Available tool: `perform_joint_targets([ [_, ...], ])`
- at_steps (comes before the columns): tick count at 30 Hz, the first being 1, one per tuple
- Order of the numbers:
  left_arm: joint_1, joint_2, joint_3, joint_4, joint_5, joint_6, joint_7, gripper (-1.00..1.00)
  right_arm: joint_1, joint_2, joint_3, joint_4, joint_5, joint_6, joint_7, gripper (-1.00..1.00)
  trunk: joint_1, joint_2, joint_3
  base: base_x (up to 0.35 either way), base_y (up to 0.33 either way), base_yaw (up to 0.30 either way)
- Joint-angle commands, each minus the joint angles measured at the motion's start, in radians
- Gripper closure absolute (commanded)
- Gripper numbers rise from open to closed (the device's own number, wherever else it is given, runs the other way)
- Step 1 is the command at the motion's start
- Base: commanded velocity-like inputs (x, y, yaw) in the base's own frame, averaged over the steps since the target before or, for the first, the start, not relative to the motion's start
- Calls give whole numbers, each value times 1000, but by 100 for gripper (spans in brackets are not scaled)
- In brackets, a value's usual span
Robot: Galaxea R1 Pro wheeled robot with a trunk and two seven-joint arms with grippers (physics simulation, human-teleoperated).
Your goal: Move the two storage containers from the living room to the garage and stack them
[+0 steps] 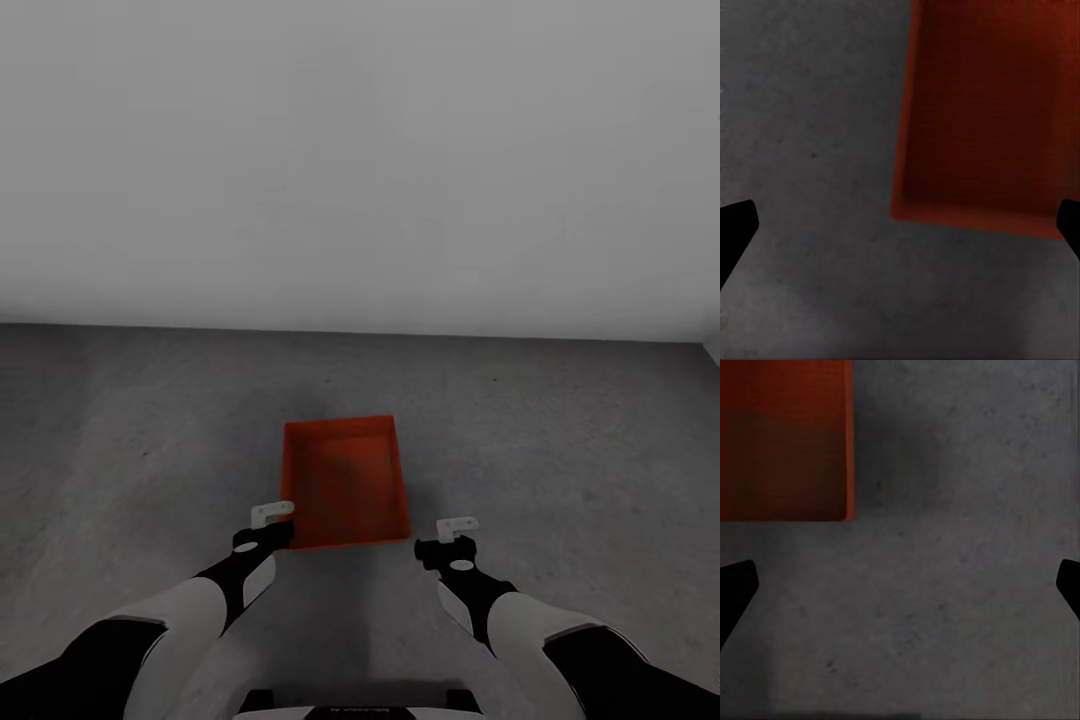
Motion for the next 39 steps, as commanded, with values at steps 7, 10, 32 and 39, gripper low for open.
perform_joint_targets([
  [7, -1, 0, -6, 1, 9, -4, 2, -100, -1, -1, 8, 1, -8, -1, -4, -100, -27, 49, 22, 0, 0, 0],
  [10, -1, 0, -6, 1, 9, -4, 2, -100, -1, -1, 9, 1, -9, -1, -4, -100, -38, 70, 31, 0, 0, 0],
  [32, -1, -1, -7, 1, 9, -4, 2, -100, 0, 5, 11, 1, 5, -9, -2, -100, -123, 224, 100, 0, 0, 0],
  [39, -1, -1, -7, 1, 9, -4, 2, -100, 0, 4, 10, 1, 5, -9, -1, -100, -150, 273, 122, 0, 0, 0],
])
